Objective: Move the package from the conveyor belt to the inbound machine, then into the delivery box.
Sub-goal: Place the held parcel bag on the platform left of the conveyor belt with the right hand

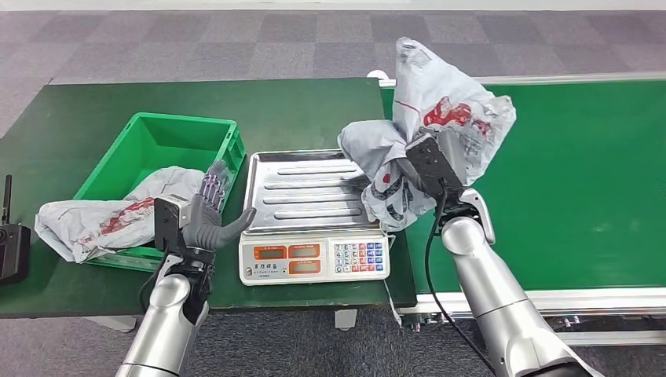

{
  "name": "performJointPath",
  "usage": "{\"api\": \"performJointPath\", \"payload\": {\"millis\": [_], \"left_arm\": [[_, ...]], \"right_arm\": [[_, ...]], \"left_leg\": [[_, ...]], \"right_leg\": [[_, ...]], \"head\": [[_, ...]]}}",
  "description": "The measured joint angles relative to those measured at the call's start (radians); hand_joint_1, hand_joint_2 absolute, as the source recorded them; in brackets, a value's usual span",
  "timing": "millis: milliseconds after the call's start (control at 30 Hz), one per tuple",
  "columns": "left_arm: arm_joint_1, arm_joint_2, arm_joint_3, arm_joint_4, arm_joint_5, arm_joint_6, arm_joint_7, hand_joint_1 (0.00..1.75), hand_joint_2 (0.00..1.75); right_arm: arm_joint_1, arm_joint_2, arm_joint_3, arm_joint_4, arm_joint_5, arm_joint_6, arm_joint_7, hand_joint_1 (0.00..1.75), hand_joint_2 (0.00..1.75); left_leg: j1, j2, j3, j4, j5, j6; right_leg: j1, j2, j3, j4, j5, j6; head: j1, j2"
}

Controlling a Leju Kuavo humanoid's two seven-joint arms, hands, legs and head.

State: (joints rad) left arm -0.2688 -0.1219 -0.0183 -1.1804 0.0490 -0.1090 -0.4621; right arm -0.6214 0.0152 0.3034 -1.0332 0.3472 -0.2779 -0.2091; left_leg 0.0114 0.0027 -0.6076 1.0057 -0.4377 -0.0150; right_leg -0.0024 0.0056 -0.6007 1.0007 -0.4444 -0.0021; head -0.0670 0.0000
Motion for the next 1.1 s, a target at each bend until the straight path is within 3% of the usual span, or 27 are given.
{"api": "performJointPath", "payload": {"millis": [333, 767, 933, 1100], "left_arm": [[0.008, 0.001, 0.0, -0.013, 0.001, -0.002, -0.001, 0.0, 1.75], [0.017, 0.008, 0.0, -0.033, 0.001, -0.013, 0.011, 0.0, 1.75], [0.006, 0.006, 0.0, -0.026, 0.001, -0.02, 0.014, 0.0, 1.75], [-0.018, -0.005, -0.002, -0.008, 0.002, -0.023, 0.015, 0.0, 1.75]], "right_arm": [[0.013, -0.026, -0.05, -0.027, 0.03, -0.001, 0.013, 1.75, 1.75], [0.051, -0.064, -0.198, -0.074, 0.051, 0.019, 0.028, 1.75, 1.75], [0.053, -0.047, -0.197, -0.082, 0.112, 0.053, 0.025, 1.75, 1.75], [0.038, -0.002, -0.124, -0.08, 0.137, 0.064, 0.036, 1.75, 1.75]], "left_leg": [[0.0, 0.0, 0.0, 0.0, 0.0, 0.0], [-0.001, 0.0, 0.0, 0.0, 0.0, 0.001], [-0.001, 0.0, 0.0, 0.0, 0.0, 0.0], [-0.001, 0.0, 0.0, 0.0, 0.0, 0.0]], "right_leg": [[0.0, 0.0, 0.0, 0.0, 0.0, 0.0], [-0.002, -0.001, 0.0, 0.0, 0.0, 0.0], [-0.002, -0.001, 0.0, 0.0, 0.0, 0.0], [-0.002, 0.0, 0.0, 0.001, 0.0, 0.0]], "head": [[0.0, 0.0], [0.0, 0.0], [0.0, 0.0], [0.0, 0.0]]}}
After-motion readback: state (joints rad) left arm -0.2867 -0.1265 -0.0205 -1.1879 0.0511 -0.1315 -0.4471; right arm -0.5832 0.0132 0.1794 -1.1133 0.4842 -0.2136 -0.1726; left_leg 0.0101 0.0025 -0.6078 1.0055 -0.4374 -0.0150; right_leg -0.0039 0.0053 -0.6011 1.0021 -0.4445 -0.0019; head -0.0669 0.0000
